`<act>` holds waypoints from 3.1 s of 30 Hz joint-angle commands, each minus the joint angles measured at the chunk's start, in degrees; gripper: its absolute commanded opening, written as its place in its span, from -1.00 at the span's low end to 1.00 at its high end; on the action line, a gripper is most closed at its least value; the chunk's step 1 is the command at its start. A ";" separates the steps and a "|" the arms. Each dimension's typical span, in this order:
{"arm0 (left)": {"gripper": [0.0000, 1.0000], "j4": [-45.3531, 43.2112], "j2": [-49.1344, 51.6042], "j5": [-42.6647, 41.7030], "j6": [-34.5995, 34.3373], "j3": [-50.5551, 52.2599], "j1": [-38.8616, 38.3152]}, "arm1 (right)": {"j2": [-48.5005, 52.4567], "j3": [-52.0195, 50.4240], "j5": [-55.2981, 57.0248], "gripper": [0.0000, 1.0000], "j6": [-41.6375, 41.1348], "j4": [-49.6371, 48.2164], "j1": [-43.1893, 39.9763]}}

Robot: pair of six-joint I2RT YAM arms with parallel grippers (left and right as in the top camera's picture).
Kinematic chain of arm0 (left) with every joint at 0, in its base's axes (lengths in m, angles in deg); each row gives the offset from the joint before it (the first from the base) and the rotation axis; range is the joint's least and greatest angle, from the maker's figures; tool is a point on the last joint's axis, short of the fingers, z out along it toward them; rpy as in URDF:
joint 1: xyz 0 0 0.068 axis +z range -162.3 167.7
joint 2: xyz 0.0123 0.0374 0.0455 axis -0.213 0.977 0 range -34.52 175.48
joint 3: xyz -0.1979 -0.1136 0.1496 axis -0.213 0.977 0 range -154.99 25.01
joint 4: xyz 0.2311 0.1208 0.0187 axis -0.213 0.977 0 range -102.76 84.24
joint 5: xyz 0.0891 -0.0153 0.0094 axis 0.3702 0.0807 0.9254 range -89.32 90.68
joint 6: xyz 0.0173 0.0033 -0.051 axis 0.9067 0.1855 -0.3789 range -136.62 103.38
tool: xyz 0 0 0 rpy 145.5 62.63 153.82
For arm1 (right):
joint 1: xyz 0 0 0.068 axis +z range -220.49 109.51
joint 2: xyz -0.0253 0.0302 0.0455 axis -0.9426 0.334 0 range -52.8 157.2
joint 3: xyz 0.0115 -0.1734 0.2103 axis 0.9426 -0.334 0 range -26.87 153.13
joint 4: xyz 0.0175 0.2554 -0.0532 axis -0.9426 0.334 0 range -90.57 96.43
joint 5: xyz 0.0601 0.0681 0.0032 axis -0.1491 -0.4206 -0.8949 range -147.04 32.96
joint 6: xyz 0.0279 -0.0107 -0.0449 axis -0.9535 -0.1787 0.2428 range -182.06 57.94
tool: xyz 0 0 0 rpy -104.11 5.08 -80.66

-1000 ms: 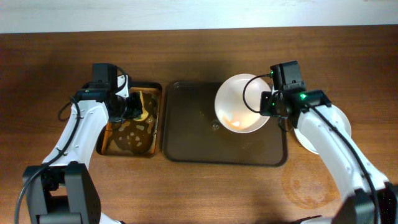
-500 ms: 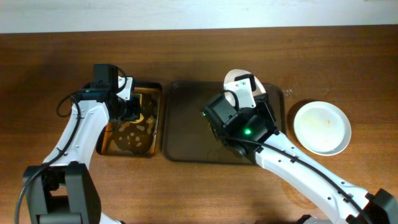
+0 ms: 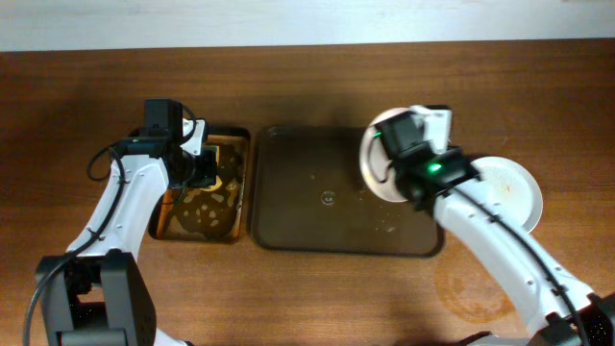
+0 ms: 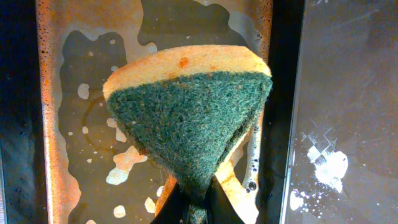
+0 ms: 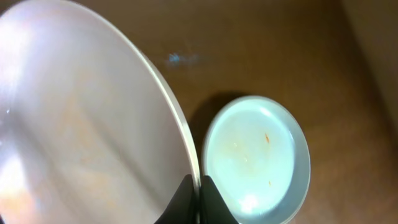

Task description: Clean dirty plates on tray and stack at the side

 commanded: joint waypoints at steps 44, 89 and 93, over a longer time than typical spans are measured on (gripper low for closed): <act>0.00 -3.82 1.14 3.21 9.46 -0.61 0.04 | 2.16 -0.33 -50.49 -0.11 17.79 5.66 -25.81; 0.99 2.21 -55.84 0.17 -0.26 24.04 0.04 | -72.50 -32.50 -38.53 0.97 19.47 -3.76 -17.33; 1.00 2.21 -55.84 0.17 -0.26 24.04 0.04 | -82.84 -45.44 -39.98 0.97 19.47 -18.05 -17.33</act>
